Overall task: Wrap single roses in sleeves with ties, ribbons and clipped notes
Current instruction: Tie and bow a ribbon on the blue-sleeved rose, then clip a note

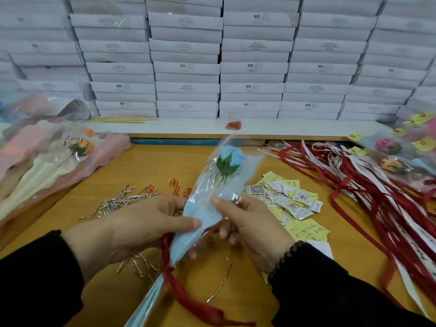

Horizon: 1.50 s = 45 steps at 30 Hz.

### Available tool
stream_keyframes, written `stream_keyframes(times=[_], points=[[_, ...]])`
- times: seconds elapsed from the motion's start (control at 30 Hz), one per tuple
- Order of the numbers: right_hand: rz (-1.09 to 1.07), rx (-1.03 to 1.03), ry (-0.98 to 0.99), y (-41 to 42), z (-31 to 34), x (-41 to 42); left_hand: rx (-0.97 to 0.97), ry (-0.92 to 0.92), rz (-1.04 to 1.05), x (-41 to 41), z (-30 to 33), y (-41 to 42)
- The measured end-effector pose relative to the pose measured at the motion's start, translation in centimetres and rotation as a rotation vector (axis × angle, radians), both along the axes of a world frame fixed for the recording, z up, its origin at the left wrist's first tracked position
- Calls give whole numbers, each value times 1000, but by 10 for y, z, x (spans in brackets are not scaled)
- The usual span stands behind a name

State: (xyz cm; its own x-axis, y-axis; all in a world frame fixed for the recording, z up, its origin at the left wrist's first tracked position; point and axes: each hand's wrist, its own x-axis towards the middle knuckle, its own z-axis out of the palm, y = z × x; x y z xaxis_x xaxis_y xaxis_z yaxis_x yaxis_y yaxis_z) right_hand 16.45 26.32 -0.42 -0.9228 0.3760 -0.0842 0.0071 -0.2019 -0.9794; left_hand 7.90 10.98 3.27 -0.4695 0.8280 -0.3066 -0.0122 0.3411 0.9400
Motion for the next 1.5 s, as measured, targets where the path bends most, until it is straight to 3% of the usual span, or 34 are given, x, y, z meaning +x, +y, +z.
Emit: stream_keyframes(times=[0.23,0.4,0.57,0.73,0.93,1.07,1.4,1.5], points=[[-125,21,-65,16,-5,-4,-135,-29,-104,-6,3,-14],[26,77,-45,6,-10,-3,-68,16,157,-7,6,-2],[-13,32,-67,11,-6,-5,31,-38,131,-15,0,-3],[-89,8,9,17,-2,-3,-20,-72,50,-14,-2,-7],[27,86,66,8,-2,0,-46,-49,310,-17,5,11],[81,96,74,7,0,1,-80,-32,351,-22,9,28],[-102,195,-166,21,2,-5,63,-68,447,-16,-1,44],[-107,185,-139,23,3,-5,92,-83,457,-12,-5,45]])
